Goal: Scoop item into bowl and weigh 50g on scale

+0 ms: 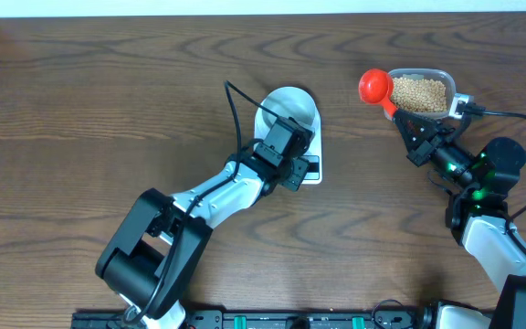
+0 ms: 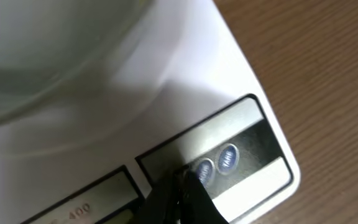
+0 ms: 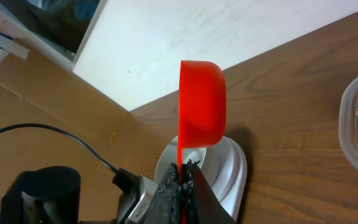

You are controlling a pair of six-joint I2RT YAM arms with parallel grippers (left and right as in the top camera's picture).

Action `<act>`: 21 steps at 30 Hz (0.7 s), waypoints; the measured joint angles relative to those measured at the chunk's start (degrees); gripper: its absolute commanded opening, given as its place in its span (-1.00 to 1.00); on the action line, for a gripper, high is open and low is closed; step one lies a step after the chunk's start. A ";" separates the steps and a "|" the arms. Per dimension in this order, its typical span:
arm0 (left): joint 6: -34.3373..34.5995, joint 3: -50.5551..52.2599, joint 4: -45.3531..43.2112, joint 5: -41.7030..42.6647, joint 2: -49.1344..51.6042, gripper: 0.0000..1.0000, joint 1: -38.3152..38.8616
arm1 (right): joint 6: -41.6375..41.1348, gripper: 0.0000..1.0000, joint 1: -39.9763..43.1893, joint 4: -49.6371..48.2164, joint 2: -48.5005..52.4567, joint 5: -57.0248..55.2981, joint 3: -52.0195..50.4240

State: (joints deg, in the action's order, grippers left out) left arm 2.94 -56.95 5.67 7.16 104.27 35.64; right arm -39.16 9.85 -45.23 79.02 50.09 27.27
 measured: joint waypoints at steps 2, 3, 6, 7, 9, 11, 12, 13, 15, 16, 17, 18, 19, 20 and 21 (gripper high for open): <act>0.00 0.00 -0.37 0.00 0.35 -0.86 -0.24 | 0.00 -0.98 0.00 0.00 0.00 0.00 0.00; 0.00 0.00 -0.52 0.00 0.35 -0.85 -0.28 | 0.00 -0.98 0.00 0.00 0.00 -0.02 0.00; 0.00 0.00 -0.59 0.00 0.37 -0.86 -0.28 | 0.00 -0.98 0.00 0.00 0.00 -0.02 0.00; -0.02 0.00 -0.61 0.00 0.37 -0.86 -0.28 | 0.00 -0.98 0.00 0.00 0.00 -0.02 0.00; 0.00 0.00 -0.59 0.00 0.37 -0.86 -0.28 | 0.00 -0.98 0.00 0.00 0.00 -0.07 0.00; 0.00 0.00 -0.61 0.00 0.37 -0.85 -0.28 | 0.00 -0.98 0.00 0.00 0.00 -0.26 0.00; 0.00 0.00 -0.61 0.00 0.42 -0.86 -0.28 | 0.00 -0.98 0.00 0.02 0.00 -0.35 0.00; 0.00 0.00 -0.63 0.00 0.44 -0.86 -0.28 | 0.00 -0.98 0.00 0.02 0.00 -0.44 0.00; 0.00 0.00 -0.61 0.02 0.44 -0.85 -0.28 | 0.00 -0.98 0.00 0.02 0.00 -0.48 0.00; -0.02 -0.02 -0.57 0.02 0.44 -0.86 -0.28 | 0.00 -0.98 0.00 0.02 0.00 -0.50 0.00; 0.00 -0.07 -0.46 0.04 0.44 -0.86 -0.28 | 0.00 -0.98 0.00 0.02 0.00 -0.52 0.00; 0.00 -0.15 -0.20 0.04 0.46 -0.86 -0.28 | 0.00 -0.98 0.00 0.02 0.00 -0.57 0.00; 0.00 -0.17 -0.13 0.04 0.48 -0.86 -0.28 | 0.00 -0.98 0.00 0.02 0.00 -0.61 0.00; 0.00 -0.22 -0.02 0.04 0.50 -0.85 -0.28 | 0.00 -0.98 0.00 0.02 0.00 -0.61 0.00; 0.00 -0.22 0.11 0.07 0.48 -0.86 -0.28 | 0.00 -0.98 0.00 0.02 0.00 -0.61 0.00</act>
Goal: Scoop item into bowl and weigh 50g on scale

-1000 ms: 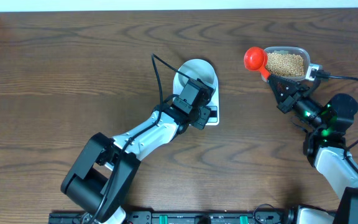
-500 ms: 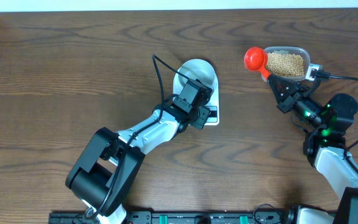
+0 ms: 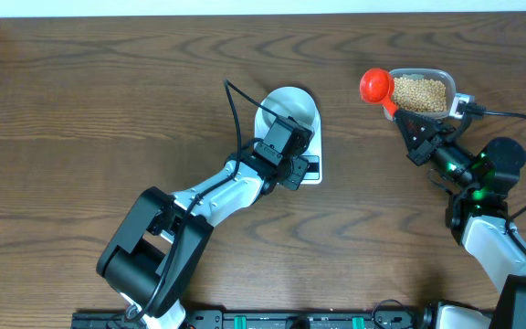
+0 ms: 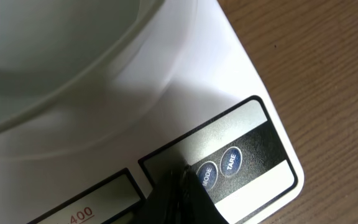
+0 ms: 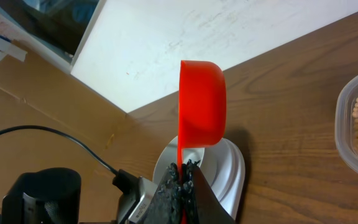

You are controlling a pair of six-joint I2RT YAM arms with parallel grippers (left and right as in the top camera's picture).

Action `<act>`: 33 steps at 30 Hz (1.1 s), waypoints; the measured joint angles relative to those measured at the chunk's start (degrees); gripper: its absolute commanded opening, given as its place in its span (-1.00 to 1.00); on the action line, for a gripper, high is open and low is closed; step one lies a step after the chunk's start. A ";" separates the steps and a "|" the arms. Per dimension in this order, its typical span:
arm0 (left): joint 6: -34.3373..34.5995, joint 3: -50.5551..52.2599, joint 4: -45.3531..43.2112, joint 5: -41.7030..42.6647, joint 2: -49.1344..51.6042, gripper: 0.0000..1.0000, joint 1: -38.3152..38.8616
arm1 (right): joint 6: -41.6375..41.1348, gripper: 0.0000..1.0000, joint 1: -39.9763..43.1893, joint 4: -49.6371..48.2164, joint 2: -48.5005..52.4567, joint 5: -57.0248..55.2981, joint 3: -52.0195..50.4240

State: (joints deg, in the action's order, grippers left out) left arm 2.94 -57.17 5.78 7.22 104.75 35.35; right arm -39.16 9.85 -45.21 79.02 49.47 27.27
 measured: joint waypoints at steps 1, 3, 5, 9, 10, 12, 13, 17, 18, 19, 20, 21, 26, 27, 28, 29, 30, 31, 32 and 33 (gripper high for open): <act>-0.02 0.00 0.11 0.04 0.02 -0.86 0.00 | 0.00 -0.98 0.00 0.00 0.00 0.00 0.00; 0.00 -0.09 0.42 0.44 0.02 -0.85 0.00 | 0.00 -0.98 0.00 0.00 0.00 -0.04 0.00; 0.00 -0.09 0.42 0.61 0.02 -0.85 0.00 | 0.00 -0.98 0.00 0.00 0.00 -0.04 0.00; -0.07 -0.09 0.42 0.63 0.00 -0.85 0.00 | 0.00 -0.98 0.00 0.11 0.00 -0.04 0.00; -0.09 -0.09 0.42 0.63 -0.02 -0.86 0.00 | 0.00 -0.98 0.00 0.17 0.00 -0.04 0.00; -0.22 -0.09 0.42 0.63 -0.02 -0.86 0.00 | 0.00 -0.98 0.00 0.20 0.00 -0.07 0.00; -0.22 -0.09 0.42 0.63 -0.02 -0.87 0.02 | 0.00 -0.98 0.00 0.20 0.00 -0.07 0.00; -0.26 -0.09 0.42 0.61 -0.02 -0.86 0.22 | 0.00 -0.98 0.00 0.20 0.00 -0.07 0.00; -0.35 -0.09 0.44 0.57 -0.02 -0.86 0.37 | 0.00 -0.98 0.00 0.20 0.00 -0.07 0.00; -0.46 -0.09 0.44 0.33 -0.02 -0.86 0.59 | 0.00 -0.98 0.00 0.20 0.00 -0.07 0.00; -0.48 -0.09 0.44 0.09 -0.04 -0.85 0.76 | 0.00 -0.98 0.00 0.20 0.00 -0.09 0.00; -0.48 -0.09 0.46 -0.07 -0.07 -0.86 0.96 | 0.00 -0.98 0.00 0.22 0.00 -0.11 0.00; -1.01 -0.11 0.66 -0.07 -0.07 -0.86 2.01 | 0.00 -0.98 0.00 1.33 0.00 -0.52 0.00; -1.07 -0.09 0.70 -0.09 -0.07 -0.86 1.99 | 0.00 -0.98 0.00 1.53 0.00 -0.61 0.00; -1.07 -0.09 0.72 -0.15 -0.07 -0.86 1.99 | 0.00 -0.98 0.00 1.62 0.00 -0.68 0.00; -0.98 -0.09 0.79 -0.33 -0.07 -0.85 1.99 | 0.00 -0.98 0.00 1.66 0.00 -0.70 0.00; -0.81 -0.09 0.81 -0.52 -0.07 -0.85 1.99 | 0.00 -0.98 0.00 1.68 0.00 -0.68 0.00; -0.63 -0.09 0.81 -0.70 -0.07 -0.86 1.99 | 0.00 -0.98 0.00 1.70 0.00 -0.70 0.00; -0.55 -0.09 0.81 -0.81 -0.07 -0.86 2.01 | 0.00 -0.98 0.00 1.70 0.00 -0.72 0.00; -0.35 -0.09 0.81 -1.20 -0.07 -0.86 2.01 | 0.00 -0.98 0.00 1.70 0.00 -0.72 0.00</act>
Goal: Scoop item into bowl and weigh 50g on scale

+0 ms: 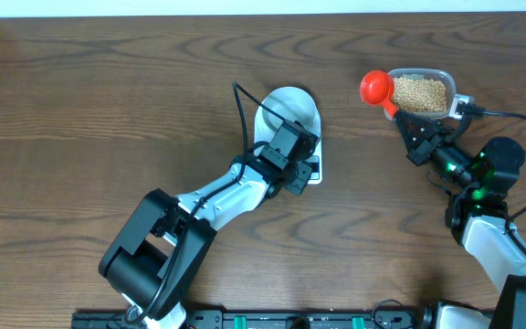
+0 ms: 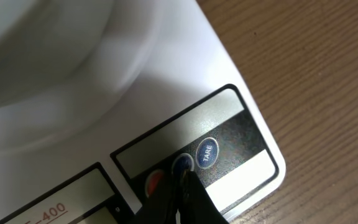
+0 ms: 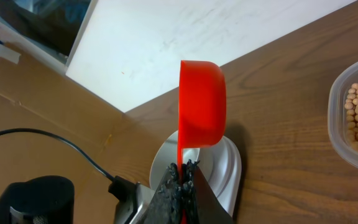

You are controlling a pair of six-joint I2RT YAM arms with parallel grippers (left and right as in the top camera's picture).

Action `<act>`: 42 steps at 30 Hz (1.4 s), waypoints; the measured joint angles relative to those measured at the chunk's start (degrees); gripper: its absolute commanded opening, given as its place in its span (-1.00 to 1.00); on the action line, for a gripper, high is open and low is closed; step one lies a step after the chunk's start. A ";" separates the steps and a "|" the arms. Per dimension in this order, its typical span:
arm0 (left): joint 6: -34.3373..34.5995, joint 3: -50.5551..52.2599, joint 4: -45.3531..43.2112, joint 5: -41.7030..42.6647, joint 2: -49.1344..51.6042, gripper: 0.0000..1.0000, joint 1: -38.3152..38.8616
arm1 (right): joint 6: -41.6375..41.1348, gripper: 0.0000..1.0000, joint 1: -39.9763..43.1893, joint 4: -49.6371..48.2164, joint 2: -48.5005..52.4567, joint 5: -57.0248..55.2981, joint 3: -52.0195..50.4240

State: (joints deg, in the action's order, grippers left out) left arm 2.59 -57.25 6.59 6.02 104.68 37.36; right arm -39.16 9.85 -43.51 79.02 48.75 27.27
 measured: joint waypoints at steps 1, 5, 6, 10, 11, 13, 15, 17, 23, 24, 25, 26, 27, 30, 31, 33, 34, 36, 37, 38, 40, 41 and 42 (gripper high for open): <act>0.15 0.00 0.00 -0.39 0.00 -0.85 -0.02 | 0.00 -0.98 0.00 0.00 0.00 0.00 0.00; 0.20 0.00 -0.02 -0.83 0.00 -0.85 0.00 | 0.00 -0.98 0.00 0.00 0.00 -0.22 0.00; 0.20 -0.02 0.00 -0.85 0.00 -0.86 0.00 | 0.00 -0.98 0.00 0.00 0.00 -0.28 0.00; 0.20 0.00 0.00 -0.85 0.00 -0.86 0.00 | 0.00 -0.98 0.00 0.02 0.00 -0.48 0.00; 0.20 0.00 0.00 -0.87 0.00 -0.86 0.00 | 0.00 -0.98 0.00 0.02 0.00 -0.55 0.00; 0.20 0.00 0.00 -0.87 0.00 -0.85 0.00 | 0.00 -0.98 0.00 0.02 0.00 -0.61 0.00; 0.20 0.00 -0.02 -1.29 0.00 -0.86 0.00 | 0.00 -0.98 0.00 0.04 0.00 -0.61 0.00; 0.20 0.00 0.00 -2.34 0.00 -0.86 -0.02 | 0.00 -0.98 0.00 0.02 0.00 -0.61 0.00; 0.20 -0.02 -0.02 -3.41 -0.04 -0.86 -0.02 | 0.00 -0.98 0.00 0.04 0.00 -0.61 0.00; 0.20 -0.02 0.00 -3.34 -0.04 -0.86 -0.02 | 0.00 -0.98 0.00 0.04 0.00 -0.61 0.00; 0.20 -0.02 0.00 -3.26 -0.04 -0.86 -0.02 | 0.00 -0.98 0.00 0.04 0.00 -0.61 0.00; 0.20 -0.02 0.00 -3.15 -0.04 -0.86 -0.02 | 0.00 -0.98 0.00 0.04 0.00 -0.63 0.00; 0.20 0.00 0.00 -3.13 -0.04 -0.86 -0.02 | 0.00 -0.98 0.00 0.04 0.00 -0.61 0.00; 0.20 -0.02 0.02 -2.69 -0.04 -0.86 -0.02 | 0.00 -0.98 0.00 0.04 0.00 -0.63 0.00; 0.20 -0.02 0.04 -2.36 -0.04 -0.86 -0.02 | 0.00 -0.98 0.00 0.04 0.00 -0.61 0.00; 0.17 -0.02 0.07 -2.21 -0.04 -0.86 -0.02 | 0.00 -0.98 0.00 0.04 0.00 -0.63 0.00; 0.17 0.00 0.09 -2.08 -0.04 -0.86 -0.02 | 0.00 -0.98 0.00 0.04 0.00 -0.63 0.00; 0.20 -0.02 0.09 -2.03 -0.04 -0.86 -0.02 | 0.00 -0.98 0.00 0.04 0.00 -0.63 0.00; 0.20 0.00 0.09 -2.01 -0.04 -0.86 -0.02 | 0.00 -0.98 0.00 0.04 0.00 -0.63 0.00; 0.17 -0.02 0.09 -2.01 -0.04 -0.86 -0.02 | 0.00 -0.98 0.00 0.04 0.00 -0.63 0.00; 0.17 -0.02 0.09 -1.99 -0.04 -0.86 -0.02 | 0.00 -0.98 0.00 0.04 0.00 -0.61 0.00; 0.20 -0.02 0.09 -1.99 -0.04 -0.86 -0.02 | 0.00 -0.98 0.00 0.04 0.00 -0.63 0.00; 0.20 0.00 0.09 -1.97 -0.04 -0.86 -0.02 | 0.00 -0.98 0.00 0.04 0.00 -0.63 0.00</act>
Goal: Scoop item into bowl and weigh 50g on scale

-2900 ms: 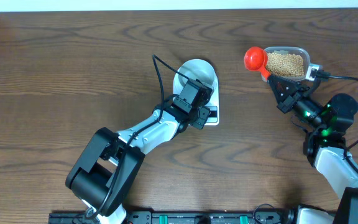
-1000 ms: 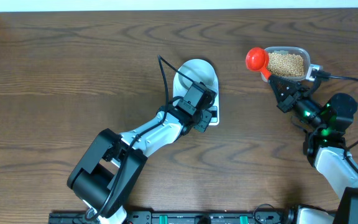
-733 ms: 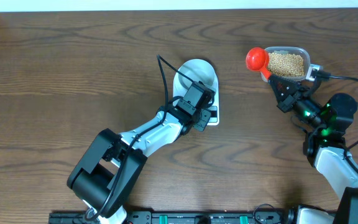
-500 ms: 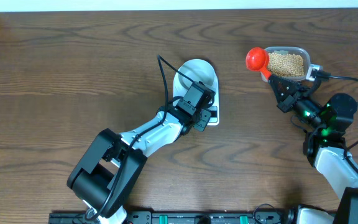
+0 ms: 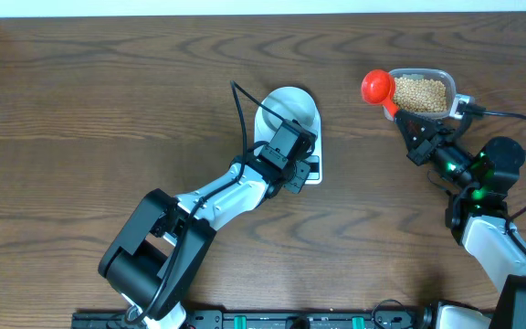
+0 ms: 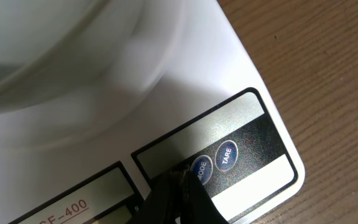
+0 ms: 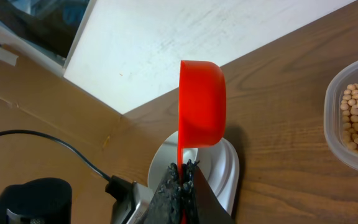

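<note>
A white scale (image 5: 310,170) carries a white bowl (image 5: 288,111). My left gripper (image 5: 296,170) is shut, its tip (image 6: 180,175) down on the scale's button panel just left of the MODE button (image 6: 202,166) and TARE button (image 6: 227,153). My right gripper (image 7: 183,169) is shut on the handle of a red scoop (image 7: 202,102). The scoop (image 5: 376,87) hangs just left of a clear tub of beans (image 5: 420,93), and its inside is turned away from view.
A black cable (image 5: 241,102) runs over the table by the bowl. Another cable (image 5: 510,116) leads to the right arm. The tub of beans (image 7: 356,118) stands near the table's far edge, by a white wall.
My left gripper's tip has shifted from over the MODE button to just left of it. The right gripper with the scoop has edged slightly toward the tub.
My shut left gripper stayed on the scale's button panel at every moment, its tip wandering slightly around the MODE button. My right gripper held the red scoop beside the bean tub throughout, drifting slightly closer to it.
</note>
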You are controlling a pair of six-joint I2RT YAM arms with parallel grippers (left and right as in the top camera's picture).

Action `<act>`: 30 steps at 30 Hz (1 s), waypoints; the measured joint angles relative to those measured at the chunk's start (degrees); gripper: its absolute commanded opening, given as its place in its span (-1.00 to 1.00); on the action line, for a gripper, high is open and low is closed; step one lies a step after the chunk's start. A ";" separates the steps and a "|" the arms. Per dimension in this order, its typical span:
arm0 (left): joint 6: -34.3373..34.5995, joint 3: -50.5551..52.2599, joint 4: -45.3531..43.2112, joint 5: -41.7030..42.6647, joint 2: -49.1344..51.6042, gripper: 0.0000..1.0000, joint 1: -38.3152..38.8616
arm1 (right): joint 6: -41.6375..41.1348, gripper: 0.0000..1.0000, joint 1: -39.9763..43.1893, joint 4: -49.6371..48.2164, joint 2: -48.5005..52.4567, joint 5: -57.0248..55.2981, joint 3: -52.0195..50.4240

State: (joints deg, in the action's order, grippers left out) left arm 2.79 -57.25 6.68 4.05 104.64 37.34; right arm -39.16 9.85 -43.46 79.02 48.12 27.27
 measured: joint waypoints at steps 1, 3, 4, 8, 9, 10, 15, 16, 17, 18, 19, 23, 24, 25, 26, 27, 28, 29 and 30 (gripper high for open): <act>0.04 0.00 0.00 0.07 0.00 -0.86 -0.02 | 0.00 -0.98 0.00 0.02 0.00 0.00 0.00; 0.52 0.00 0.00 0.13 0.00 -0.86 -0.13 | 0.00 -0.98 0.00 0.02 0.00 0.00 0.00; 0.87 0.00 0.00 0.15 0.04 -0.85 -0.17 | 0.00 -0.98 0.00 0.02 0.00 0.00 0.00; 1.70 -0.20 -0.02 0.59 0.24 -0.86 -0.39 | 0.00 -0.98 0.00 0.02 0.00 0.00 0.00; 1.73 -0.28 -0.04 0.66 0.31 -0.86 -0.39 | 0.00 -0.98 0.00 0.02 0.00 0.00 0.00; 1.73 -0.44 0.00 0.74 0.37 -0.85 -0.39 | 0.00 -0.98 0.00 0.02 0.00 0.00 0.00; 1.73 -0.87 2.38 0.81 0.11 -0.85 -0.44 | 0.00 -0.98 0.00 0.02 0.00 0.00 0.00; 1.73 -0.87 3.63 0.83 -0.37 -0.86 -0.44 | 0.00 -0.98 0.00 0.02 0.00 0.00 0.00; 1.73 -0.83 5.09 0.98 -1.18 -0.86 -0.44 | 0.00 -0.98 0.00 0.02 0.00 0.00 0.00; 1.70 -0.70 5.77 0.98 -2.21 -0.86 -0.44 | 0.00 -0.98 0.00 0.02 0.00 -0.04 0.00; 1.70 -0.63 6.05 1.01 -3.74 -0.86 -0.44 | 0.00 -0.98 0.00 0.02 0.00 -0.15 0.00; 1.70 -0.63 5.75 1.18 -13.49 -0.86 -0.44 | 0.00 -0.98 0.00 0.02 0.00 -1.11 0.00; 1.70 -0.66 5.75 1.20 -14.58 -0.86 -0.44 | 0.00 -0.98 0.00 0.04 0.00 -1.33 0.00; 1.70 -0.66 5.84 1.22 -14.99 -0.86 -0.44 | 0.00 -0.98 0.00 0.04 0.00 -1.49 0.00; 1.70 -0.66 6.08 1.20 -15.17 -0.86 -0.44 | 0.00 -0.98 0.00 0.13 0.00 -1.77 0.00; 1.70 -0.66 6.43 1.22 -14.78 -0.85 -0.44 | 0.00 -0.98 0.00 0.22 0.00 -2.08 0.00; 1.70 -0.66 6.62 1.20 -14.25 -0.86 -0.44 | 0.00 -0.98 0.00 0.42 0.00 -2.54 0.00; 1.70 -0.66 6.62 1.22 -13.49 -0.85 -0.44 | 0.00 -0.98 0.00 0.66 0.00 -3.13 0.00; 1.70 -0.66 6.62 1.22 -12.46 -0.86 -0.44 | 0.00 -0.98 0.00 0.83 0.00 -3.63 0.00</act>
State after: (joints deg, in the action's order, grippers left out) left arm 4.49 -57.91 13.30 5.28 92.18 36.91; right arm -39.16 9.85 -42.63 79.02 44.49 27.27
